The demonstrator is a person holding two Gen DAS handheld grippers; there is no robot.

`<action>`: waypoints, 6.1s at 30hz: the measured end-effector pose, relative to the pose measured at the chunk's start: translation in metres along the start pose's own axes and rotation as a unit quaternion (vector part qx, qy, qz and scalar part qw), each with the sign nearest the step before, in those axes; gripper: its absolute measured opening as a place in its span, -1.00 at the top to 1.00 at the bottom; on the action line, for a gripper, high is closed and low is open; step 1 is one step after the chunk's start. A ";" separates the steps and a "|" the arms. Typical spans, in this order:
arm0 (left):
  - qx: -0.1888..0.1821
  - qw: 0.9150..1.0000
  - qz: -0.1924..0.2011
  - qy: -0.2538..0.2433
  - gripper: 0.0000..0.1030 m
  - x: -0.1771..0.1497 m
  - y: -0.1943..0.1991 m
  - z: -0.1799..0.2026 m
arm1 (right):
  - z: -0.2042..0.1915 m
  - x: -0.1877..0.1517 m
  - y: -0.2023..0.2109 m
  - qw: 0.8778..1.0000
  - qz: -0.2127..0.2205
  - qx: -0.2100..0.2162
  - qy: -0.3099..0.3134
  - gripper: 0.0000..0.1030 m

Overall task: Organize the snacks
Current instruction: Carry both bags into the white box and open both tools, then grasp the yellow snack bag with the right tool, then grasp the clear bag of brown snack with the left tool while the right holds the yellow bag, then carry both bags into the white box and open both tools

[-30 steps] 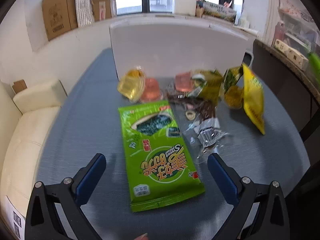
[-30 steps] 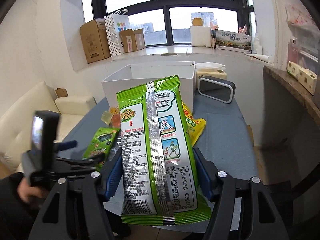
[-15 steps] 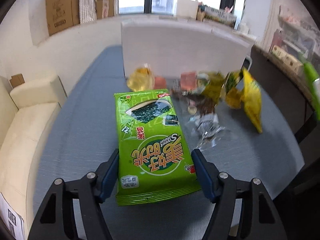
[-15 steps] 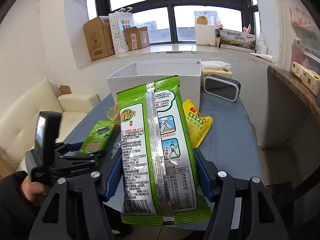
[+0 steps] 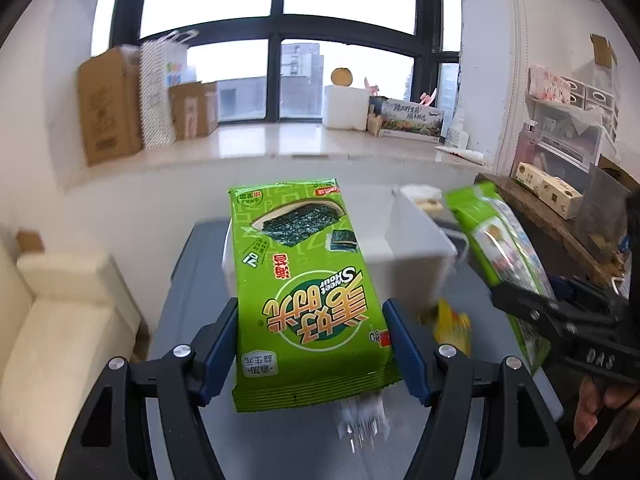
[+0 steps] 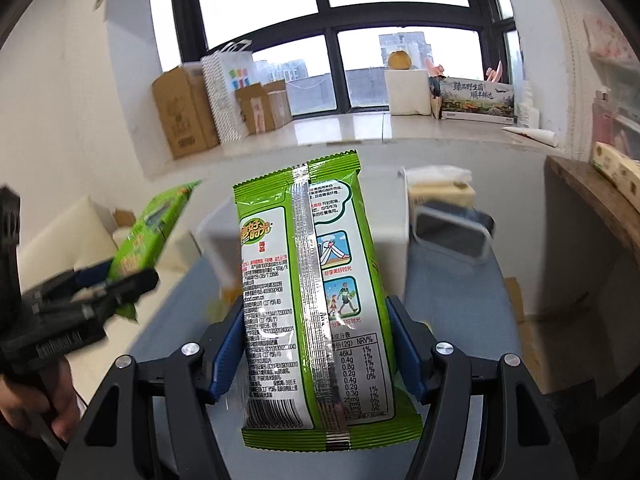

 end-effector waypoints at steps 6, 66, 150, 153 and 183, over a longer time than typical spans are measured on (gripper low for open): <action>-0.008 1.000 -0.002 -0.005 -0.45 0.068 -0.059 -0.035 | 0.007 0.079 -0.072 1.000 -0.009 -0.018 -0.023 -0.36; -0.029 0.996 -0.055 0.067 -1.00 -0.099 0.007 -0.015 | 0.091 -0.066 -0.107 0.979 -0.097 -0.078 -0.159 -1.00; -0.164 0.980 -0.098 0.056 -0.46 -0.090 -0.044 0.067 | 0.053 -0.044 -0.018 0.992 -0.042 0.036 -0.111 -0.57; -0.131 0.988 -0.078 0.038 -0.46 -0.077 -0.038 0.058 | 0.049 -0.037 -0.022 0.993 -0.040 0.039 -0.104 -0.57; -0.029 0.998 -0.055 0.018 -1.00 0.058 -0.163 -0.060 | 0.012 0.120 -0.142 0.999 -0.025 0.021 -0.042 -0.89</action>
Point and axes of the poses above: each gripper's, at about its wrist camera, not at the fingertips, and y roughly against the way its jaws point, z to its right, x to its top, the point moved 5 cm from there along -y, roughly the way its jaws point, and after that the axes turned 10 degrees about -y, right-handed, at the moved point
